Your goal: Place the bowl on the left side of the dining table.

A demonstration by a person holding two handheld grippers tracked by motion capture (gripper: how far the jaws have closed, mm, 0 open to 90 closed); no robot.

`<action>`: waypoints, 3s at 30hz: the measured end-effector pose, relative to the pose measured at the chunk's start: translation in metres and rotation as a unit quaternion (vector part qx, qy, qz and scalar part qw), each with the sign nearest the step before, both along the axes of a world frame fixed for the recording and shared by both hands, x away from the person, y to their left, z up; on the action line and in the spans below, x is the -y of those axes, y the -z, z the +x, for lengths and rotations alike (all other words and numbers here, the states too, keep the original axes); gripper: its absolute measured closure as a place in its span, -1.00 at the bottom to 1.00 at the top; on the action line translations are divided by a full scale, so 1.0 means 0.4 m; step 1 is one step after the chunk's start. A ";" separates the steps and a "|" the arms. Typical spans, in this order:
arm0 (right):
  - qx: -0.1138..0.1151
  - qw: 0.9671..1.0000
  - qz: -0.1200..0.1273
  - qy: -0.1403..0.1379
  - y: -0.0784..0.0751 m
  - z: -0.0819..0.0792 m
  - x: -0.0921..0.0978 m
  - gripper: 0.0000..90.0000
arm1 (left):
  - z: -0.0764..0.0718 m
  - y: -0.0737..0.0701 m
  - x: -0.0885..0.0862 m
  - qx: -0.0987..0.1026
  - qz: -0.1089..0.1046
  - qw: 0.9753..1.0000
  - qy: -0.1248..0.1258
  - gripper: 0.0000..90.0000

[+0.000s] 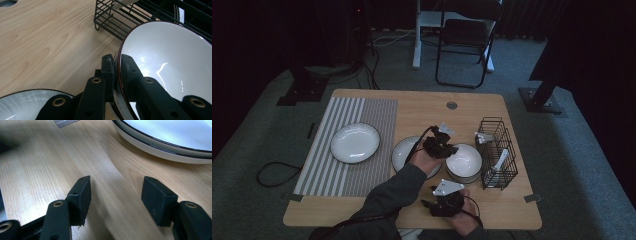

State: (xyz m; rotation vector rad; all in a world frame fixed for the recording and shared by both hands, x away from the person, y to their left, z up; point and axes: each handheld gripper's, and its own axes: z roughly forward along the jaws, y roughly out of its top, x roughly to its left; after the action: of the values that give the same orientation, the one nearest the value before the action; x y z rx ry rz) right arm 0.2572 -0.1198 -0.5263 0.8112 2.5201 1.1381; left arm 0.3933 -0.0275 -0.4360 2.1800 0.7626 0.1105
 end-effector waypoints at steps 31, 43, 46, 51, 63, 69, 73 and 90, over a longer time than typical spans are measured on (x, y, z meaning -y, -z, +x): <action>0.000 1.000 0.000 0.000 0.000 0.000 0.000 -0.10 | 0.009 -0.039 -0.054 -0.017 -0.067 0.998 -0.008 0.83; 0.000 1.000 0.000 0.000 0.000 0.000 0.000 -0.10 | 0.013 -0.057 -0.092 -0.016 -0.089 0.996 -0.019 0.83; 0.000 1.000 0.001 0.000 0.000 0.000 0.000 -0.10 | 0.013 -0.061 -0.102 -0.015 -0.093 0.995 -0.023 0.83; 0.000 1.000 0.000 0.000 0.000 0.000 0.000 -0.10 | 0.015 -0.069 -0.126 -0.012 -0.100 0.995 -0.030 0.83; 0.000 1.000 0.000 -0.001 0.000 0.000 0.000 -0.10 | 0.021 -0.073 -0.172 -0.009 -0.106 0.993 -0.044 0.83; 0.000 1.000 -0.001 0.000 0.000 0.000 0.000 -0.10 | 0.024 -0.073 -0.199 -0.008 -0.110 0.992 -0.054 0.83; 0.000 1.000 -0.001 0.000 0.000 0.000 0.000 -0.10 | 0.025 -0.075 -0.214 -0.004 -0.110 0.992 -0.059 0.83; -0.001 1.000 -0.001 0.000 0.000 0.000 0.000 -0.10 | 0.033 -0.069 -0.280 -0.003 -0.110 0.990 -0.087 0.83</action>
State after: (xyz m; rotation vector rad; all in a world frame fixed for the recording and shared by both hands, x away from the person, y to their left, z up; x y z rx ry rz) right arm 0.2572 -0.1198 -0.5263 0.8132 2.5216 1.1361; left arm 0.4065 0.0846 -0.4086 1.9051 0.9240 0.1045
